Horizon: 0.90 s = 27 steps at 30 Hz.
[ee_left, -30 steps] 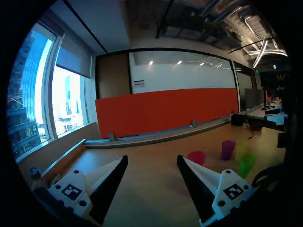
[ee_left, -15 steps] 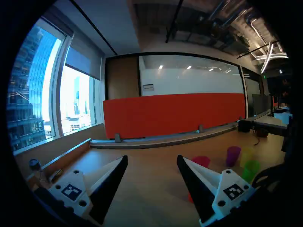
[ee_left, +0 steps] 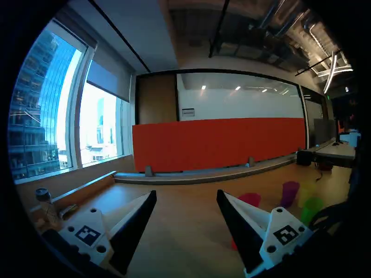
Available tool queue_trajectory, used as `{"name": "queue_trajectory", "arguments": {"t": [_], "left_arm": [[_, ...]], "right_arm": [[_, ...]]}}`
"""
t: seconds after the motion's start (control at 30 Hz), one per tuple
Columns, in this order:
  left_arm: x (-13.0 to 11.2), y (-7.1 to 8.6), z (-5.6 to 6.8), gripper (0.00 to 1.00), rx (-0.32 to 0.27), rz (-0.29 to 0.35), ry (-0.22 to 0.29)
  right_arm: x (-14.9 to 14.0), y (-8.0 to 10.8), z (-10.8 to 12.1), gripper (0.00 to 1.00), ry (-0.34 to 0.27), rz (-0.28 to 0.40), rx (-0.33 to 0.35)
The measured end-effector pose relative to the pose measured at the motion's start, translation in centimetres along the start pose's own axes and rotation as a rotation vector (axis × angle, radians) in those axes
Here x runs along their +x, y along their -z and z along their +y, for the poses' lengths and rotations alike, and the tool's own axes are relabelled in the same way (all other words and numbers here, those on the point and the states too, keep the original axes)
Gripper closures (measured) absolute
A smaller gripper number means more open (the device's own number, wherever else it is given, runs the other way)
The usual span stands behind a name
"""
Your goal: Pour water
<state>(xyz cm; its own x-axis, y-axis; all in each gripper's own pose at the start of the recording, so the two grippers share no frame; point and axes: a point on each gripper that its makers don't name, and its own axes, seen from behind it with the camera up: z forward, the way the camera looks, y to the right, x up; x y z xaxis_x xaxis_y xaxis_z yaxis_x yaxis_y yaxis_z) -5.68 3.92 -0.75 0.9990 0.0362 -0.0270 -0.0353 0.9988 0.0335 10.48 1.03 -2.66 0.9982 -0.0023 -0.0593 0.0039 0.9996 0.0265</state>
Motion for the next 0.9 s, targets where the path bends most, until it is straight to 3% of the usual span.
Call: {"name": "queue_trajectory", "arguments": {"t": [0.2,0.5,0.9], "left_arm": [[-1.6,0.2,0.1,0.04,0.016,0.003,-0.01],[-2.7,0.7,0.3,0.04,0.006,0.031,0.035],[-4.2,1.5,-0.6,0.04,0.017,0.028,0.037]], "right_arm": [[0.5,0.3,0.2,0.0,-0.019,0.01,-0.013],[0.4,0.5,-0.3,0.0,0.003,0.001,-0.021],[0.4,0.4,-1.3,0.0,0.004,-0.008,-0.014]]}}
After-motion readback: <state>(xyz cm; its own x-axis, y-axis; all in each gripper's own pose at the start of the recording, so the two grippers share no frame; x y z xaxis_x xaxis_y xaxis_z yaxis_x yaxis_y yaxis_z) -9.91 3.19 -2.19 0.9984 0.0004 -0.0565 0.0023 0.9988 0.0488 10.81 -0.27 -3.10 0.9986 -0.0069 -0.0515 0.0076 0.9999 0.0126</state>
